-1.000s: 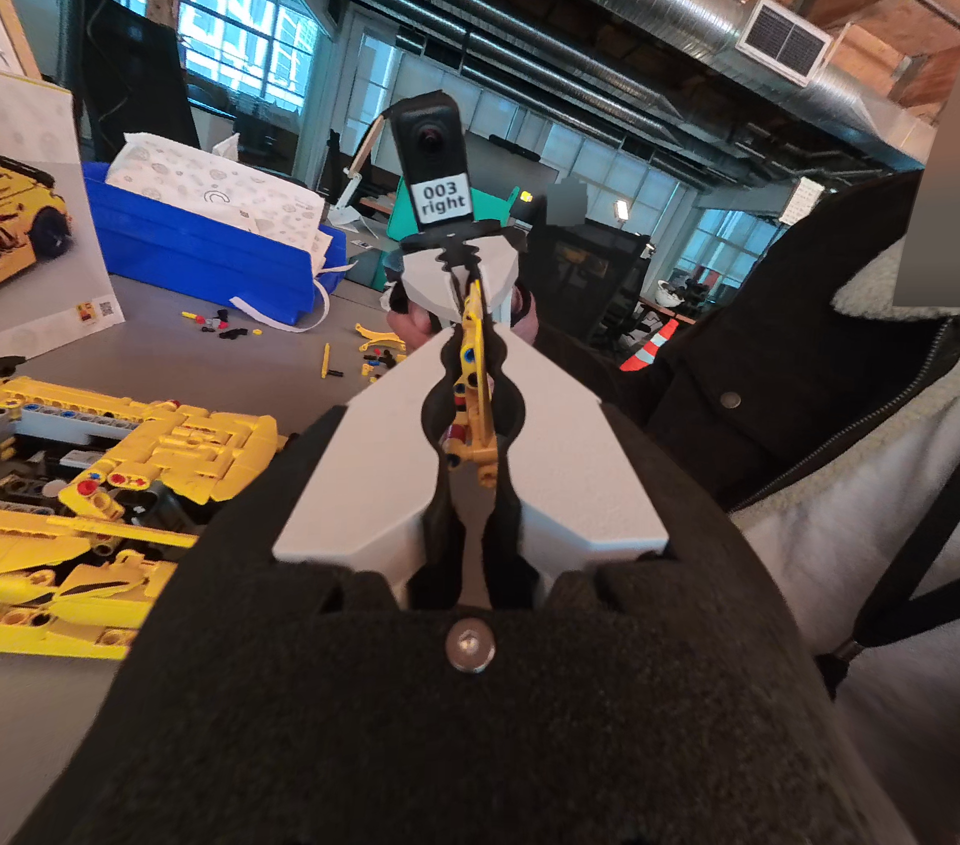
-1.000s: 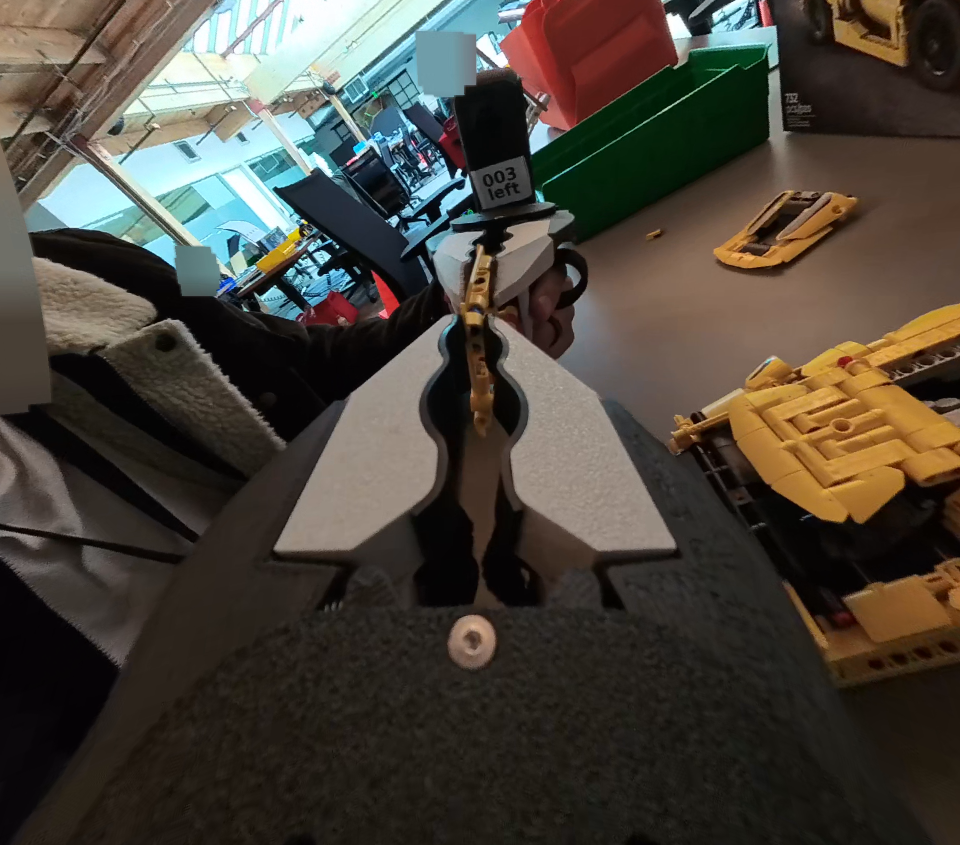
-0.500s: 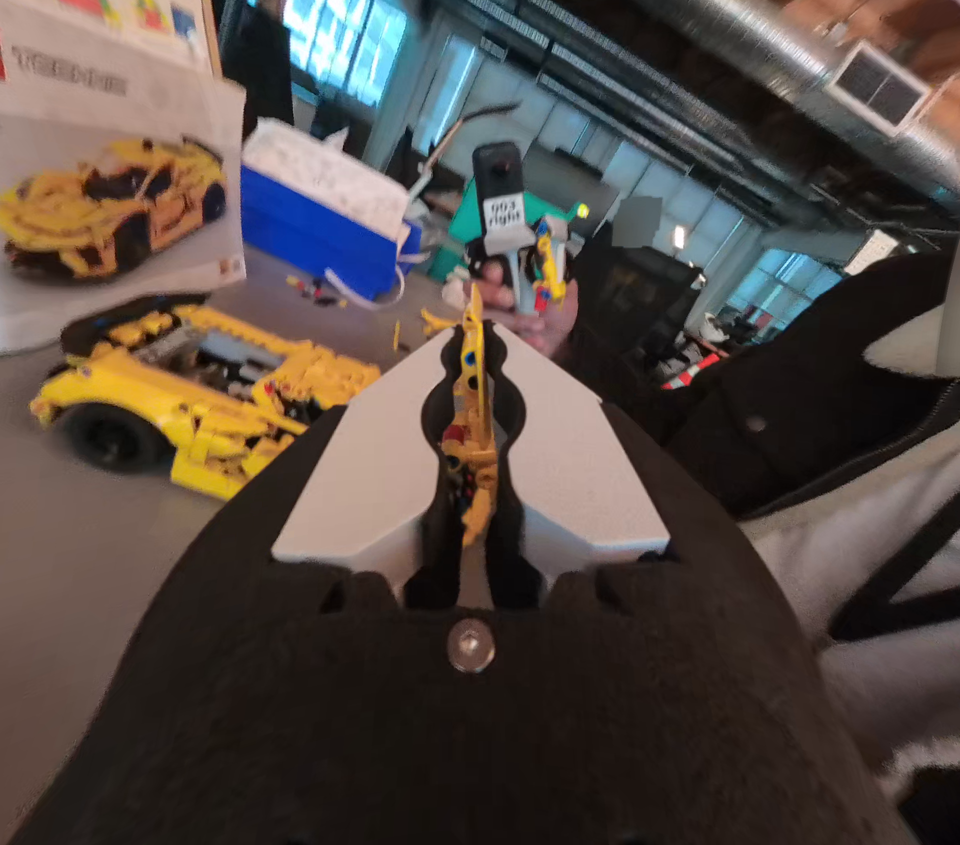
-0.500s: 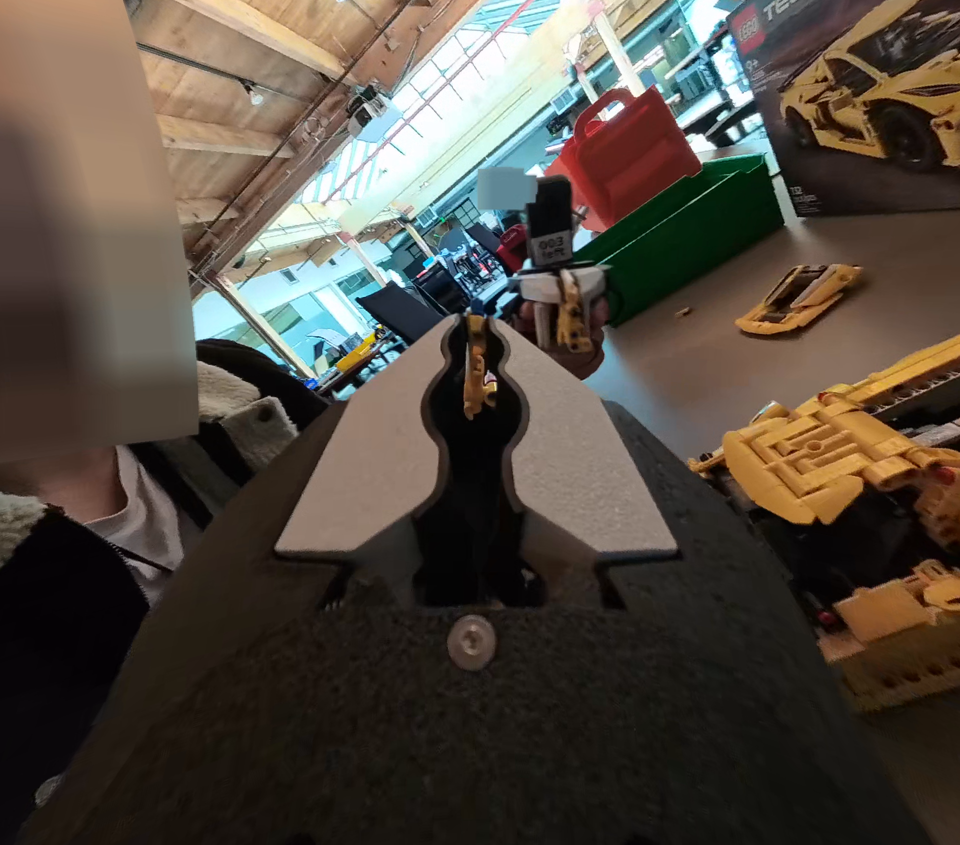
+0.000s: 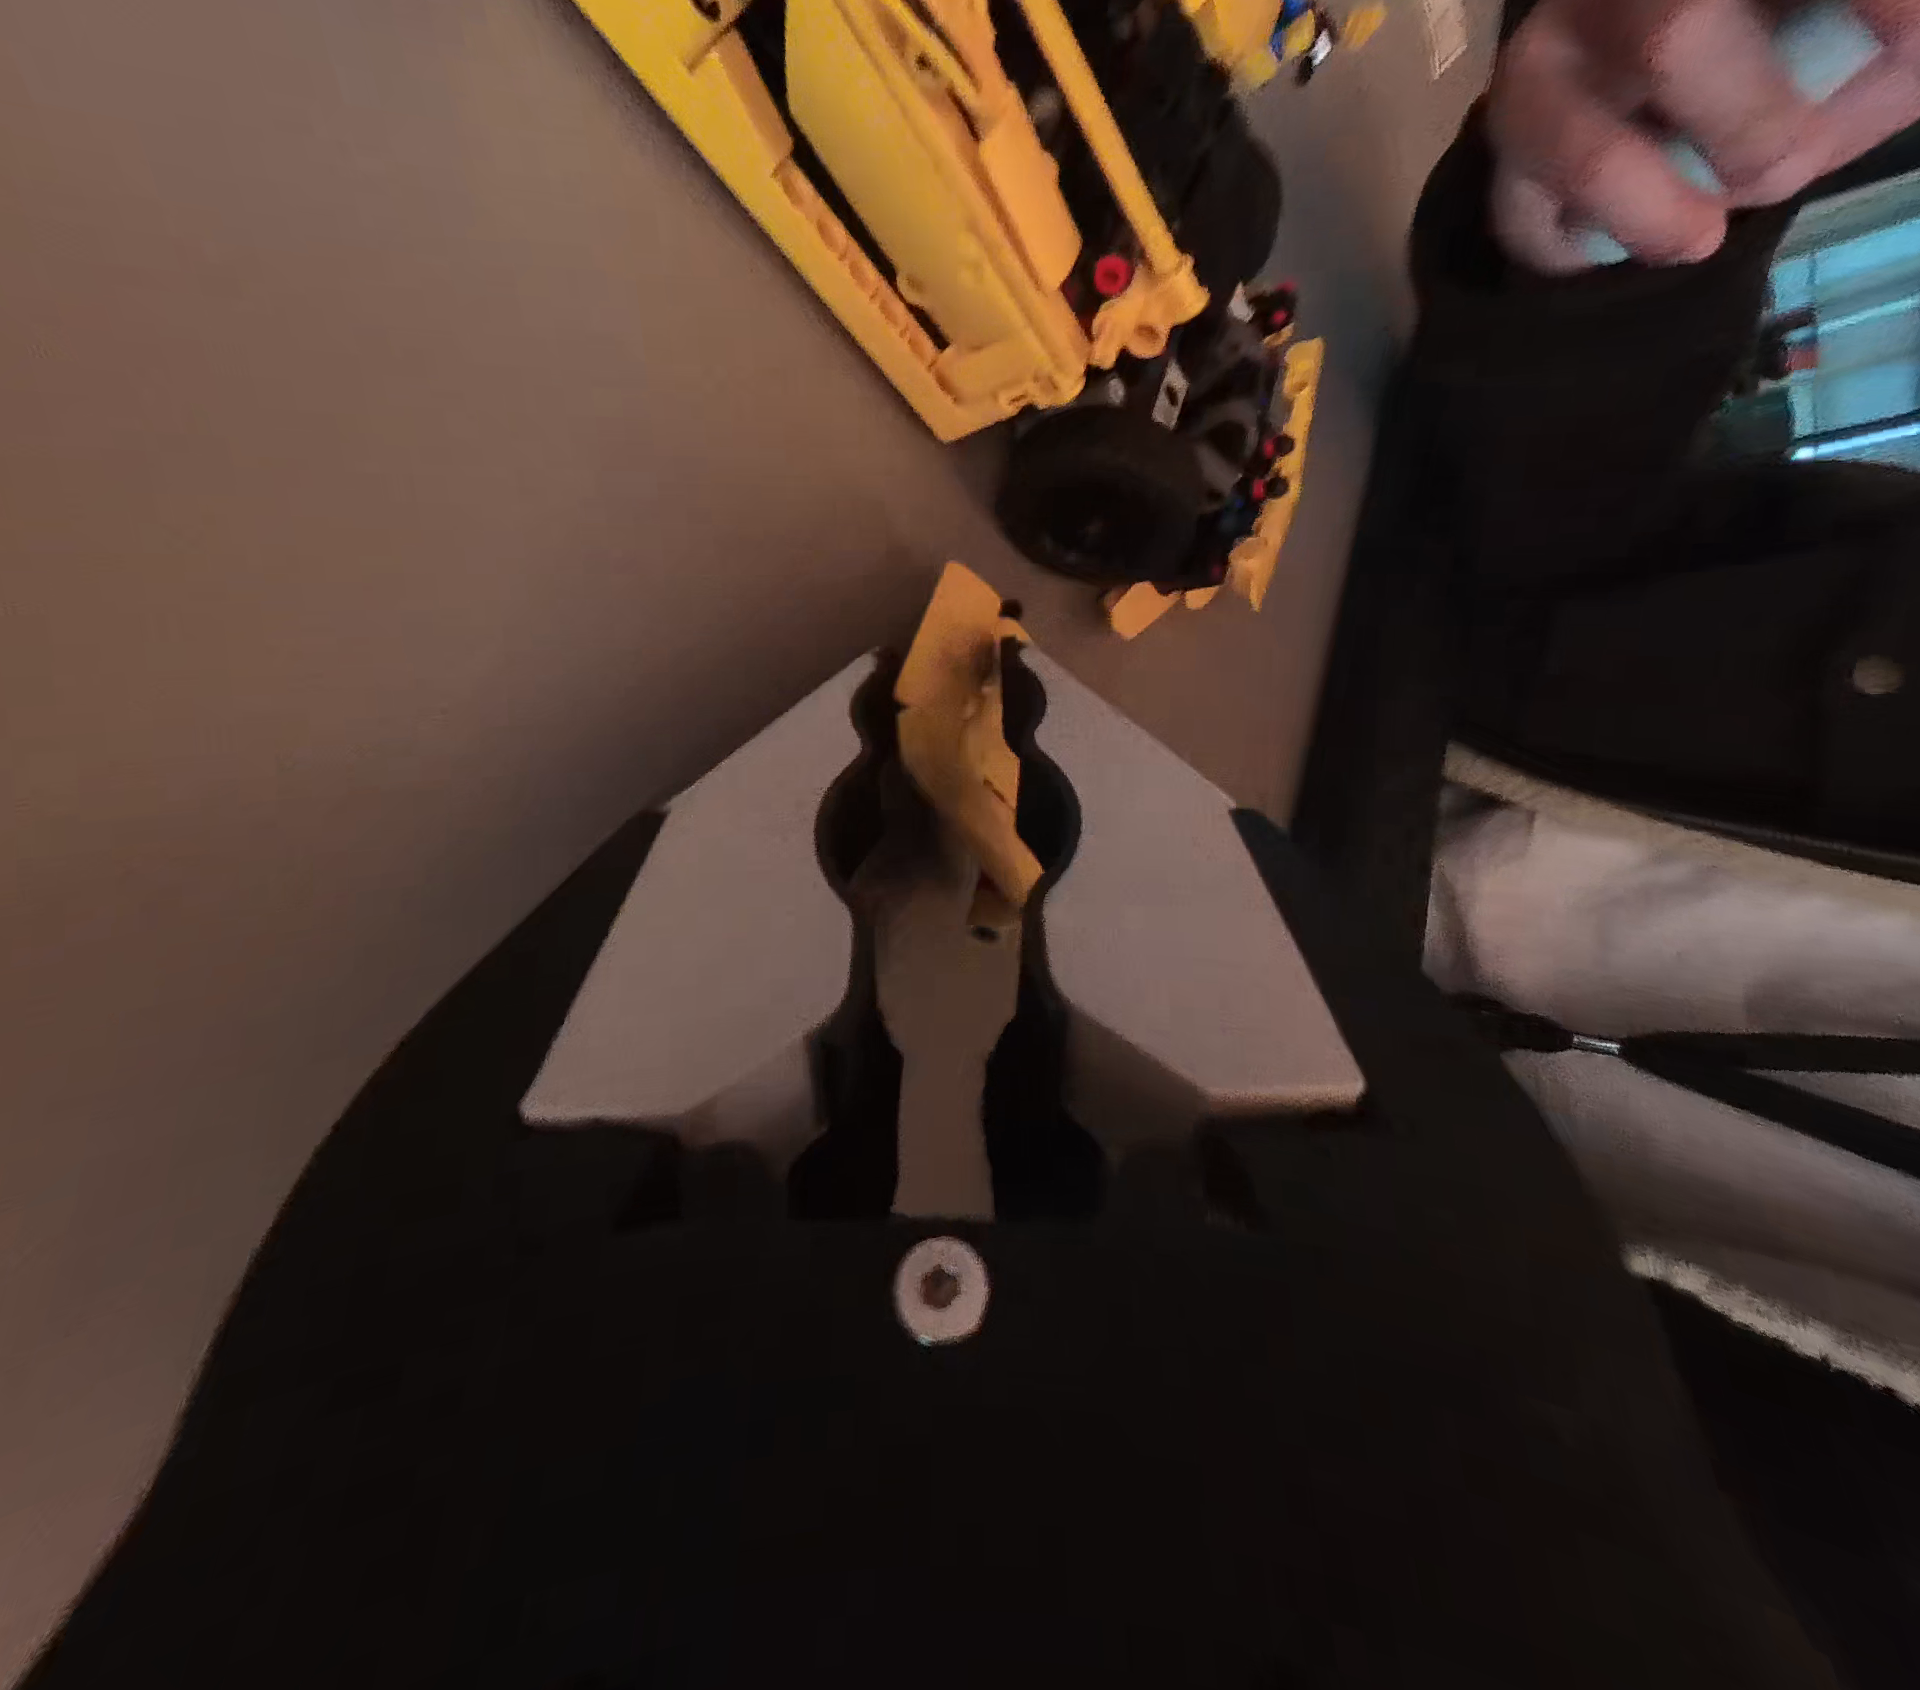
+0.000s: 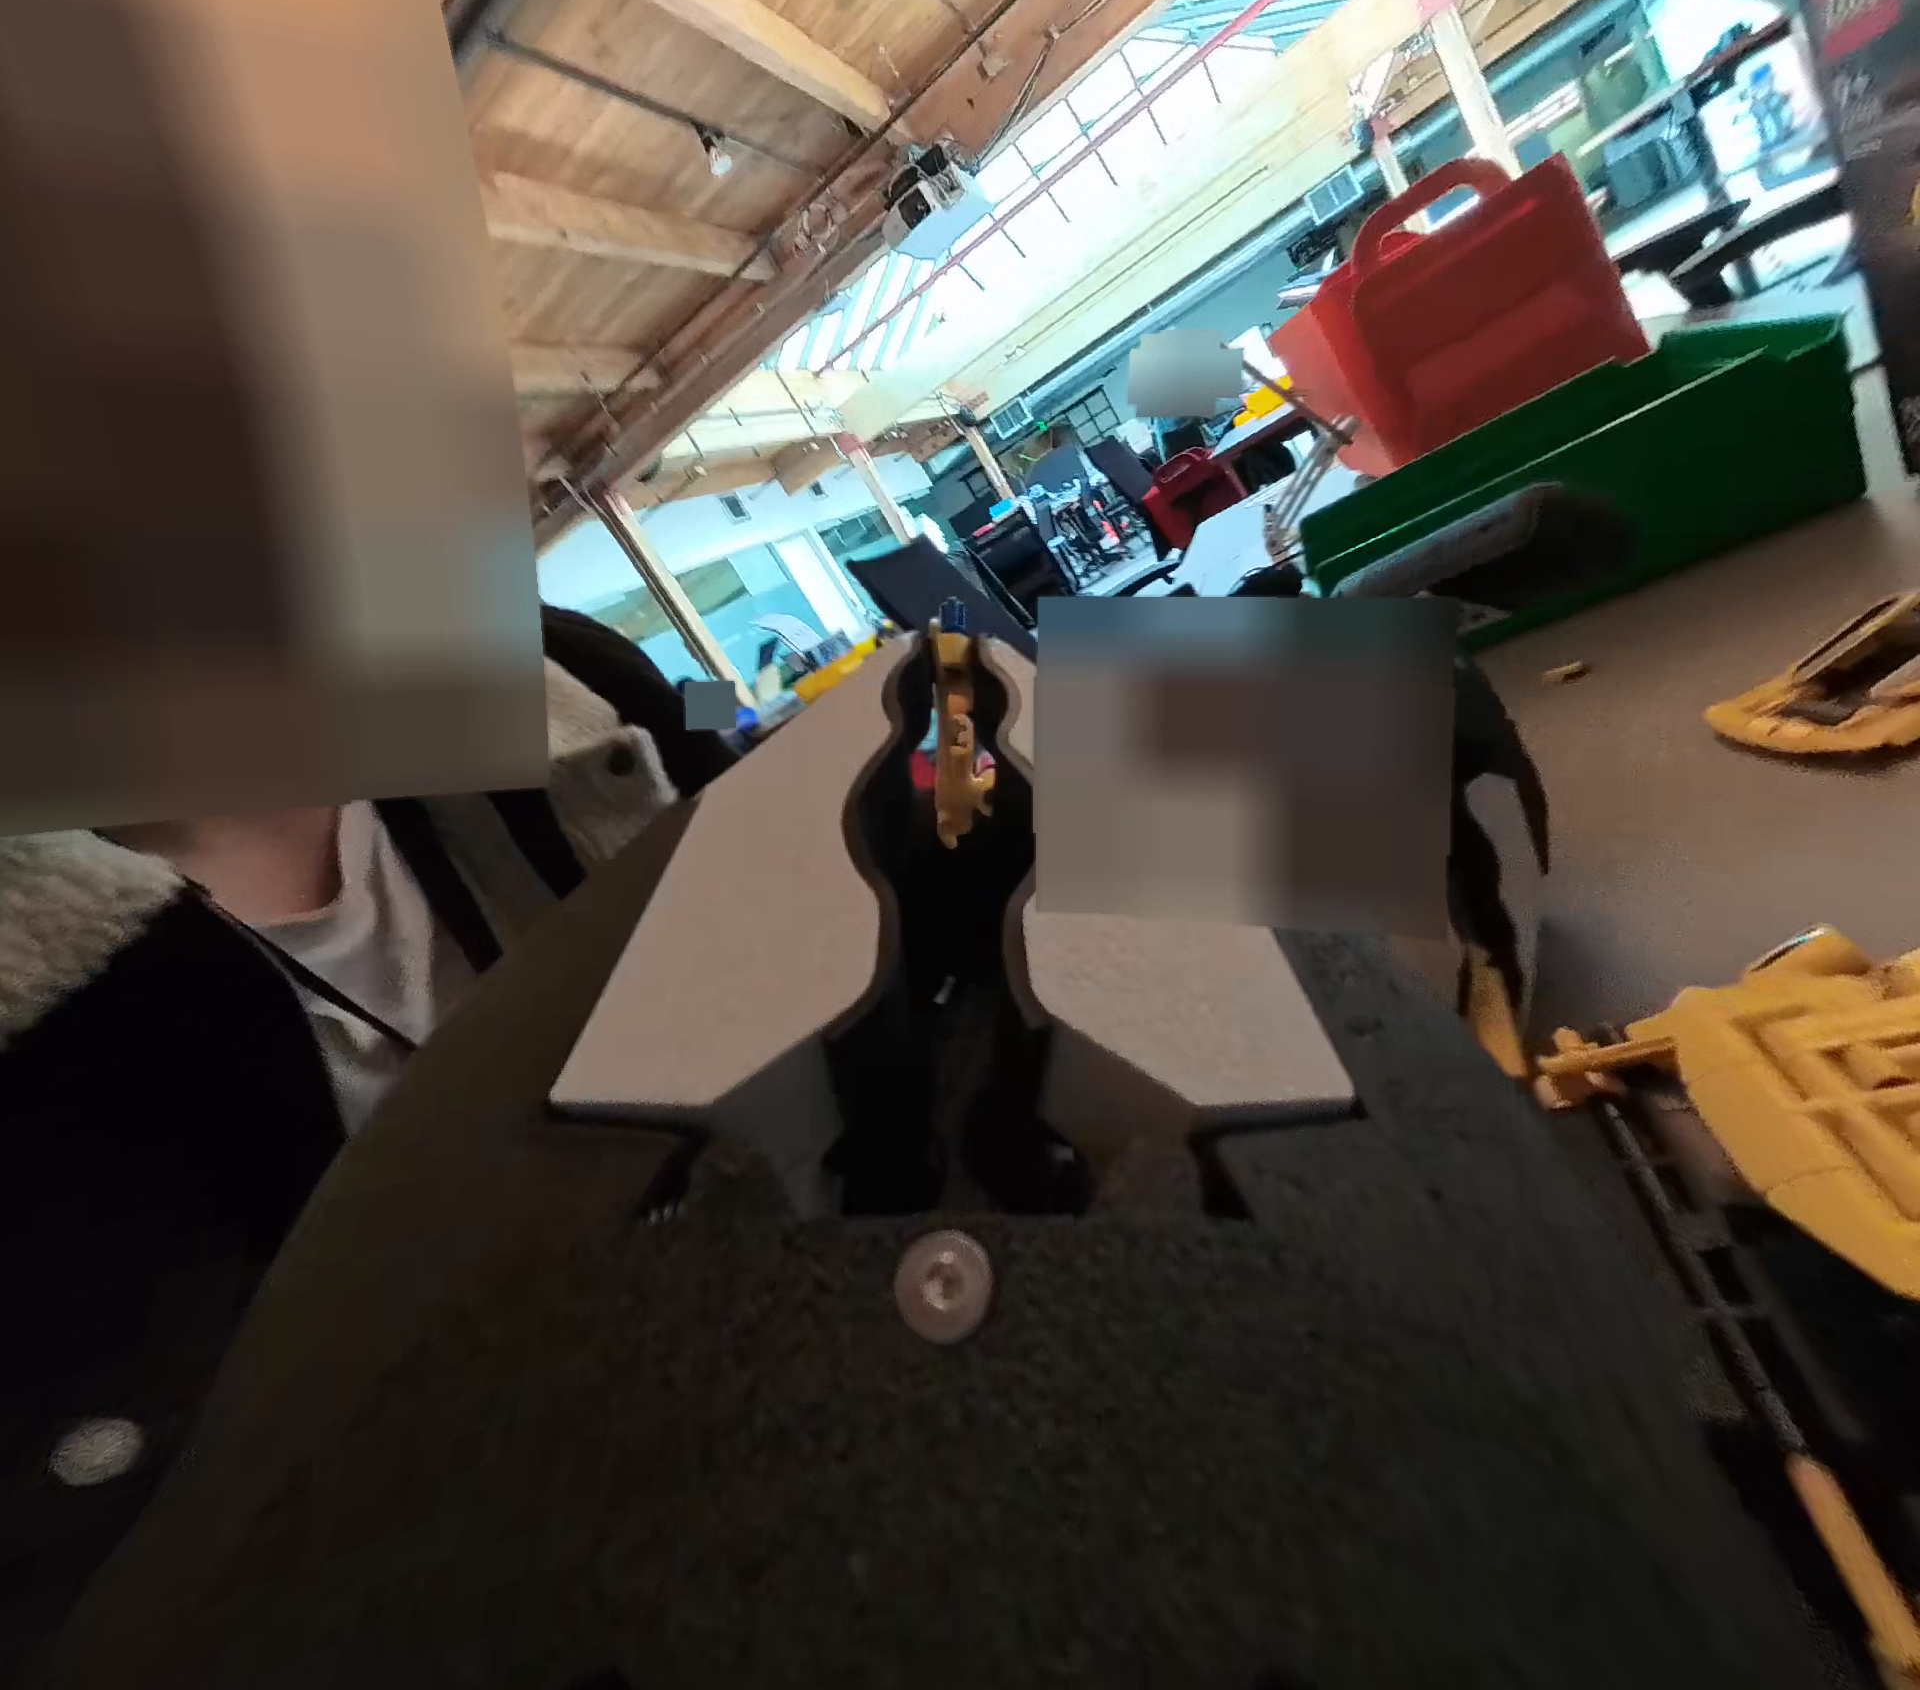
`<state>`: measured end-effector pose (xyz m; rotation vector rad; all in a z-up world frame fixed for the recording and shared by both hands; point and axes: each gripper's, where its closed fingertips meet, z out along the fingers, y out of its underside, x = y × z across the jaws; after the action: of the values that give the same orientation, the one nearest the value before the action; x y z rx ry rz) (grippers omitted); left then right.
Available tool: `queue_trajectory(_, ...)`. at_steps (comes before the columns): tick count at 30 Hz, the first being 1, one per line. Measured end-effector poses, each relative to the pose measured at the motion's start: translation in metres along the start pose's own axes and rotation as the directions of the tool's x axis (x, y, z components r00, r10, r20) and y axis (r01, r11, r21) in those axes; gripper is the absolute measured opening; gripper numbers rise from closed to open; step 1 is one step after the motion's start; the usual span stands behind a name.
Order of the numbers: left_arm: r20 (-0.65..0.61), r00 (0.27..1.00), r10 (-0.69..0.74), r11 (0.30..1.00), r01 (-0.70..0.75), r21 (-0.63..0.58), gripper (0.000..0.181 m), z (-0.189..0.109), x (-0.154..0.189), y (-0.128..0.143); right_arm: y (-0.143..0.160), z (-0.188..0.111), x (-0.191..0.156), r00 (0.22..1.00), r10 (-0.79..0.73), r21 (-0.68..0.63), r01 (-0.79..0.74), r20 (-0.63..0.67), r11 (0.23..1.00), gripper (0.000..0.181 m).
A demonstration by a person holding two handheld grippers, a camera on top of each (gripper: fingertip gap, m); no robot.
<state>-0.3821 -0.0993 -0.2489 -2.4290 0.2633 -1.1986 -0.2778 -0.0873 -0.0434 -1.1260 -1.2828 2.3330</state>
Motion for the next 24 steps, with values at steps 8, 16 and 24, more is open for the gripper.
queue_trajectory(8, 0.161, 0.931, 0.327, 0.886, -0.361, 0.291, 0.041, -0.042, 0.035, -0.057, 0.018, 0.014, 0.014, 0.903, -0.404, -0.113, 0.390, -0.148, 0.914, 0.006)
queue_trajectory(16, 0.011, 0.668, 0.744, 0.546, -0.618, 0.565, 0.041, -0.027, 0.175, -0.053, 0.024, 0.033, 0.013, 0.857, -0.490, -0.108, 0.478, -0.161, 0.872, 0.006)
queue_trajectory(24, 0.187, 0.648, 0.738, 0.464, -0.689, 0.557, 0.006, -0.019, 0.168, -0.066, 0.025, 0.031, 0.026, 0.866, -0.449, -0.118, 0.433, -0.218, 0.893, 0.006)
